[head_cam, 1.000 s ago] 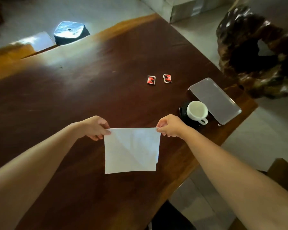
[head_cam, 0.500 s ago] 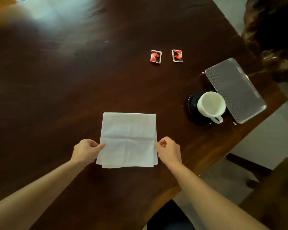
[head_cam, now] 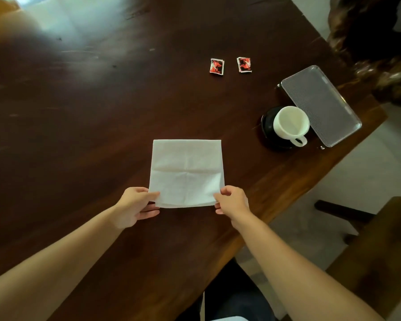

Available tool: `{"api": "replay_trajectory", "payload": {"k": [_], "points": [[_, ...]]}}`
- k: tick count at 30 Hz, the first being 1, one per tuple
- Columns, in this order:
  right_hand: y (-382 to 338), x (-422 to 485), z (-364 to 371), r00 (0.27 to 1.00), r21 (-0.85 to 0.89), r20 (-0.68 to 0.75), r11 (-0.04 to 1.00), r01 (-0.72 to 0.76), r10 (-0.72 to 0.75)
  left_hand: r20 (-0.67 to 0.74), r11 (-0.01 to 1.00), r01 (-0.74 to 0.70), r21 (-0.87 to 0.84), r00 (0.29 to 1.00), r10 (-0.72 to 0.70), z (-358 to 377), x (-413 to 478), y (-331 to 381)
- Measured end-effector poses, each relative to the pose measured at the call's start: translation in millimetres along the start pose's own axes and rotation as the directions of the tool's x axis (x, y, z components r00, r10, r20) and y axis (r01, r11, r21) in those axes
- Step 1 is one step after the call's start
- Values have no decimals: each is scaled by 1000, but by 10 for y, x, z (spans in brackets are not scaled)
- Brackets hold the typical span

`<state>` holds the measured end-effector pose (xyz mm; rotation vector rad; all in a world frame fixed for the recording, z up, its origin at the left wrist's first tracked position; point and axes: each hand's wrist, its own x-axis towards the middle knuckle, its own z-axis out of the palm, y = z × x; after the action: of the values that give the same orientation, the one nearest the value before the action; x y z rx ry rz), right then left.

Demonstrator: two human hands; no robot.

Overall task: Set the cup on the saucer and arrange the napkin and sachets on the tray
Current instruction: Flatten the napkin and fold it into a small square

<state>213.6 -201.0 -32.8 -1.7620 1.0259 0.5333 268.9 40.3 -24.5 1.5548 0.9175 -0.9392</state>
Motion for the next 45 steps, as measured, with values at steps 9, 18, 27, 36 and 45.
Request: {"api": "replay_trajectory", "payload": {"k": [9, 18, 27, 36, 45], "points": [[-186, -48, -321, 988, 168, 17, 974, 150, -155, 159, 988, 5, -153, 987, 19, 58, -124, -15], [282, 270, -228, 999, -11, -29, 1000, 23, -23, -37, 986, -132, 98, 990, 136, 269, 134, -314], [307, 334, -269, 1000, -90, 7, 996, -4, 5, 9, 996, -82, 45, 997, 82, 182, 150, -276], [300, 385, -295, 999, -92, 49, 996, -19, 23, -16, 978, -175, 118, 984, 178, 172, 244, -397], [287, 322, -367, 998, -159, 64, 987, 28, -18, -54, 875, -339, 345, 924, 379, 151, 124, -422]]}}
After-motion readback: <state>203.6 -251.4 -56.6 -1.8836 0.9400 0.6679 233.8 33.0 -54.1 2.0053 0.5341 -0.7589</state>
